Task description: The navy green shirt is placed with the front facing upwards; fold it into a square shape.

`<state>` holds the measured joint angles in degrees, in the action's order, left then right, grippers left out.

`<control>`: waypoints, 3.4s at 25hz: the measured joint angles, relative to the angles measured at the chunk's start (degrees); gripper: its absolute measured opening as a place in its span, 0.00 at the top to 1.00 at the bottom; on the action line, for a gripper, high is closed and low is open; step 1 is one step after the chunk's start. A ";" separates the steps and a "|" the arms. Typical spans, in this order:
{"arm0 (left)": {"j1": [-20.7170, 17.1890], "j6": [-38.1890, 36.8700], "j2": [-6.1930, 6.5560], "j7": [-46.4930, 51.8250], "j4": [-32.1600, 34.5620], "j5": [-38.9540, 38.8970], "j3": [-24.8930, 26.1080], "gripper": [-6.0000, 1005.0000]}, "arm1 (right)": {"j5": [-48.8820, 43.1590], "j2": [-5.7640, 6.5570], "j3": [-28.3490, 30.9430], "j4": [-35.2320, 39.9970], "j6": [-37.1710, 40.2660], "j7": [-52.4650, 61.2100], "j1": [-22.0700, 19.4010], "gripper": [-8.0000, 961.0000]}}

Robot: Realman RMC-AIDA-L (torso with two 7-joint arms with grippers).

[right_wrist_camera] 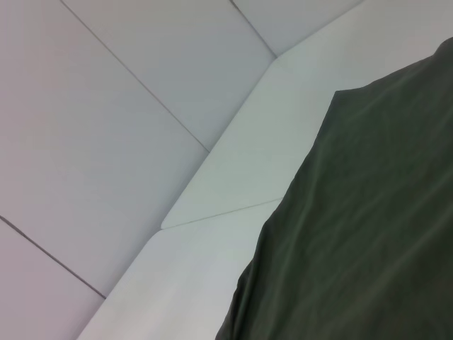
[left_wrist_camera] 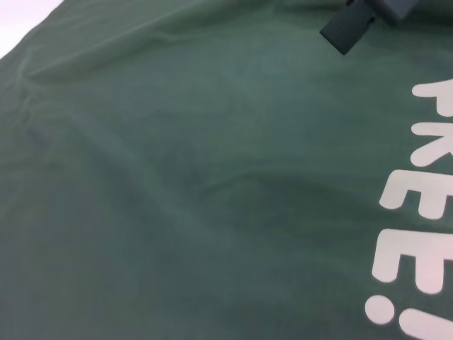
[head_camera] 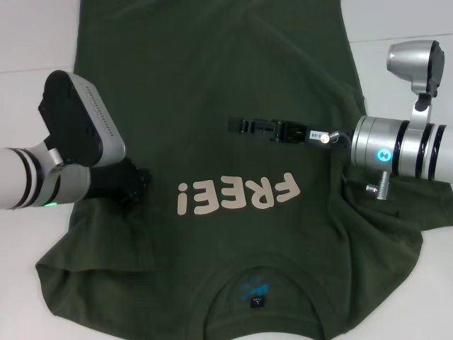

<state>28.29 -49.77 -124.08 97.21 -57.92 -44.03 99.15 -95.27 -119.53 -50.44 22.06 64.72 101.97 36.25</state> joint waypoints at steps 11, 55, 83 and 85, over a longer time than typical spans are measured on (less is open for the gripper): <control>4.35 1.43 -0.28 2.96 3.10 -0.46 0.53 0.97 | 0.59 0.00 -0.01 -0.51 -0.14 -0.64 0.01 0.09; -8.35 2.06 -0.01 1.93 -9.18 -25.84 10.57 0.15 | 2.47 0.02 1.01 -0.04 1.99 -5.63 -1.30 0.14; -13.31 -32.84 0.17 -16.09 12.08 -56.10 30.86 0.12 | -2.32 4.44 7.24 6.16 14.94 -5.27 -10.23 0.04; -13.66 -33.32 0.17 -16.19 12.06 -56.10 30.86 0.12 | -5.55 4.95 7.35 10.26 16.33 -0.52 -12.48 0.05</control>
<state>14.63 -83.09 -123.92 81.01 -45.86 -100.12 130.01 -100.82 -114.58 -43.09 32.32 81.05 101.45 23.77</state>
